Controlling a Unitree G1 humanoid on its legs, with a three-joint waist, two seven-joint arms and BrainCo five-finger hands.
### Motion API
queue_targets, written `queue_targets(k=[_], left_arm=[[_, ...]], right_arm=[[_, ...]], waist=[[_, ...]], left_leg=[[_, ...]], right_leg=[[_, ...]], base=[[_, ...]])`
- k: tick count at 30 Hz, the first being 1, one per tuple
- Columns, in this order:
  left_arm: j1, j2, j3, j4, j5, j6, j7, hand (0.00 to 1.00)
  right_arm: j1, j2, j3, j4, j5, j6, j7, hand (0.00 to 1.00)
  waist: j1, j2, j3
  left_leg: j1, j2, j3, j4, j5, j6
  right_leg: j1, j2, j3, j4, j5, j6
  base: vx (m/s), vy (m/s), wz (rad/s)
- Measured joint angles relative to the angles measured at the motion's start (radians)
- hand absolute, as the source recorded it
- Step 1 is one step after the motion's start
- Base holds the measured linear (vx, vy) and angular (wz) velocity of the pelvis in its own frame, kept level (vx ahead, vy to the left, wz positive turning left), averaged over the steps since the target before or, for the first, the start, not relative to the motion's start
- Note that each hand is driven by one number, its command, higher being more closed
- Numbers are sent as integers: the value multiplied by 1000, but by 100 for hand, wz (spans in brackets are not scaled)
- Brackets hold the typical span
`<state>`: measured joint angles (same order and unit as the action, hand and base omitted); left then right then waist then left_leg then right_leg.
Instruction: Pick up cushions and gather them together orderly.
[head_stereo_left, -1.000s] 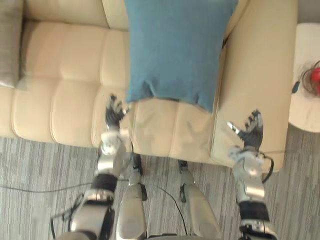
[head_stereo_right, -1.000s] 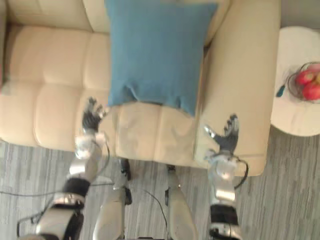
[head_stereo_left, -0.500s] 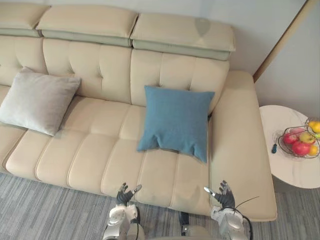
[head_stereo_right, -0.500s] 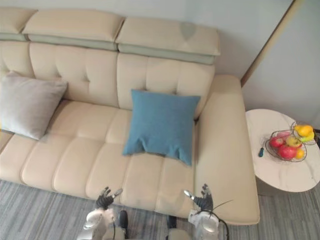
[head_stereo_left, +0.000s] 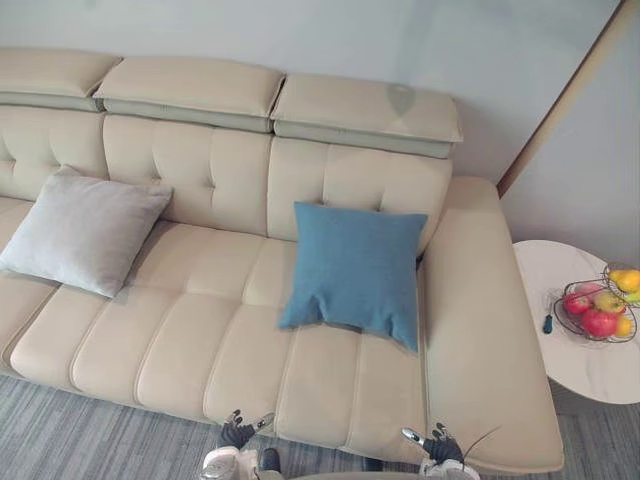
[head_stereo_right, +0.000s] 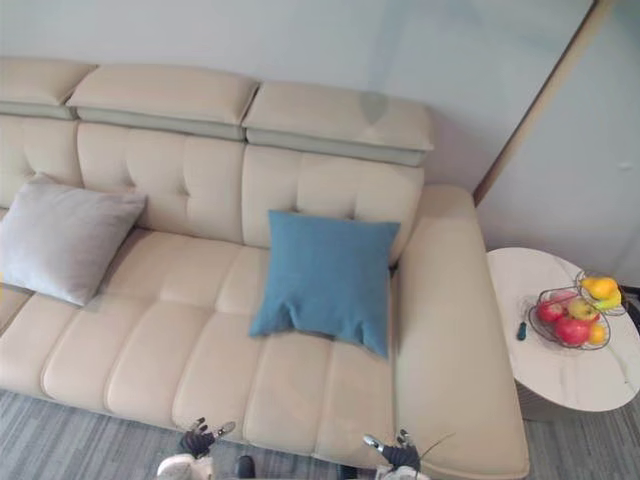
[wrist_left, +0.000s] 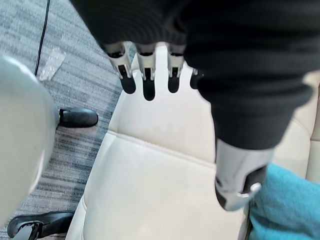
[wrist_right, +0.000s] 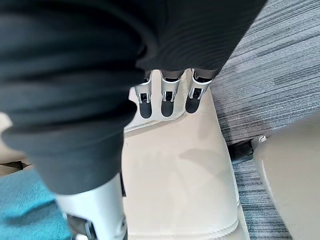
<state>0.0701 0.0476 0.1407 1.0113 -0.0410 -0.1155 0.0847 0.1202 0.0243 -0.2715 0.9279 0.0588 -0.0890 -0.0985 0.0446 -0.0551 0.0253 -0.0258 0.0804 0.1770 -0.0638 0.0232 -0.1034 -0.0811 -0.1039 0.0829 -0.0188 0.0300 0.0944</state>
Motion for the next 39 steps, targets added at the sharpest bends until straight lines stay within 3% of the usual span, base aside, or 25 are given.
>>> queue_targets(k=[7,9,11,14,16,17,18,19,20,21,22,23,25,26,29,32,34,35,36,37,38,39], left_arm=[[-20,-1,-1,-27,20,-2,2,0],[-26,-1,-2,-31,21,-2,3,0],[-29,-2,-3,-48,21,-2,6,0],[-68,-11,-3,-59,20,-1,9,0],[-76,-26,-1,-70,20,0,10,0],[-76,-32,0,-77,20,2,9,0],[-80,-32,-2,-80,20,3,9,0],[-81,-33,0,-109,20,6,9,0],[-81,-36,21,-130,20,7,8,0],[-80,-41,29,-131,20,8,8,0],[-72,-61,47,-139,20,5,9,0],[-73,-56,46,-139,20,8,14,0],[-74,-52,28,-139,20,11,20,0],[-69,-63,16,-135,20,15,20,0],[-67,-70,-27,-135,20,14,19,0],[-56,-69,-34,-135,23,14,19,0],[-48,-62,-44,-134,34,14,20,0],[-48,-60,-44,-134,40,14,19,0],[-48,-62,-44,-132,41,15,19,0],[-45,-61,-43,-110,41,17,19,0],[-43,-62,-44,-96,41,18,19,0],[-42,-64,-43,-88,41,20,18,0]], right_arm=[[-17,24,2,-65,-1,6,-6,0],[-15,23,2,-91,-1,8,-15,0],[-22,24,4,-92,-2,9,-23,0],[-22,20,13,-92,-5,9,-30,0],[-44,10,42,-93,-17,9,-30,0],[-59,18,49,-93,-20,9,-31,0],[-59,20,53,-93,-20,9,-30,0],[-59,22,59,-92,-21,10,-30,0],[-65,19,61,-92,-22,8,-30,0],[-79,20,63,-93,-23,6,-30,0],[-115,4,65,-87,-31,3,-38,0],[-118,6,77,-87,-44,3,-37,0],[-126,9,91,-87,-59,6,-38,0],[-157,1,99,-88,-59,5,-40,0],[-170,-16,100,-86,-60,5,-52,0],[-157,-37,102,-56,-59,10,-62,0],[-145,-45,106,-45,-60,17,-65,0],[-131,-46,106,-43,-60,20,-65,0],[-120,-52,105,-42,-60,22,-64,0],[-108,-57,105,-41,-59,22,-64,0],[-100,-66,102,-40,-59,22,-63,0],[-95,-59,83,-24,-59,24,-59,0]], waist=[[15,-37,32],[14,-47,38],[14,-47,45],[12,-45,51],[22,-33,57],[18,-21,67],[17,-23,66],[16,-45,60],[27,-57,58],[41,-51,52],[69,-23,51],[67,-40,60],[94,-54,68],[102,-25,78],[99,16,108],[79,28,115],[63,22,107],[62,14,100],[66,21,98],[65,41,85],[62,61,74],[58,64,68]], left_leg=[[-10,3,87,129,-93,6],[-14,10,111,177,-118,1],[-35,34,125,250,-155,8],[-79,64,115,331,-203,12],[-85,80,120,317,-188,33],[-98,95,139,332,-181,33],[-95,94,133,342,-181,33],[-108,81,116,392,-183,37],[-146,68,113,437,-187,52],[-167,61,111,427,-189,61],[-158,59,131,353,-157,72],[-163,45,131,374,-153,78],[-191,47,145,429,-157,78],[-220,81,143,480,-159,76],[-216,124,138,519,-174,53],[-214,116,116,486,-158,35],[-210,98,117,434,-142,28],[-223,86,111,461,-135,42],[-230,87,83,527,-148,62],[-231,88,30,593,-206,77],[-225,90,10,589,-235,62],[-215,77,9,564,-263,49]], right_leg=[[-49,-8,64,69,-38,21],[-59,-18,32,96,-49,-6],[-66,-41,-91,127,-45,-83],[-89,-33,-167,185,-1,-74],[-93,-17,-178,160,47,-81],[-141,-27,-198,340,-64,-72],[-156,-36,-217,458,-120,-67],[-166,-60,-254,555,-146,-41],[-195,-61,-285,547,-125,-28],[-187,-58,-283,508,-115,-21],[-168,-61,-285,595,-210,-7],[-132,-78,-294,658,-260,3],[-59,-66,-301,550,-302,-8],[-22,-30,-319,460,-295,-22],[33,13,-334,385,-285,-38],[25,13,-345,379,-277,-57],[20,-2,-352,355,-260,-66],[6,-19,-357,332,-235,-78],[-3,-22,-357,329,-217,-83],[-10,-22,-361,332,-208,-74],[-13,-16,-363,335,-205,-68],[-21,-20,-347,347,-208,-53]], base=[[-69,23,-37],[-43,30,-34],[-9,27,-29],[6,0,-6],[-45,-1,-29],[-72,-30,-7],[-3,-39,21],[-39,4,13],[-49,42,-4],[-192,80,-51],[-142,39,-24],[-109,-6,-19],[-89,-109,-24],[-160,-106,-45],[-246,-47,-13],[-293,-4,8],[-207,45,16],[-163,109,-7],[-173,185,-13],[-95,156,-10],[-91,202,-4],[-63,193,-6]])
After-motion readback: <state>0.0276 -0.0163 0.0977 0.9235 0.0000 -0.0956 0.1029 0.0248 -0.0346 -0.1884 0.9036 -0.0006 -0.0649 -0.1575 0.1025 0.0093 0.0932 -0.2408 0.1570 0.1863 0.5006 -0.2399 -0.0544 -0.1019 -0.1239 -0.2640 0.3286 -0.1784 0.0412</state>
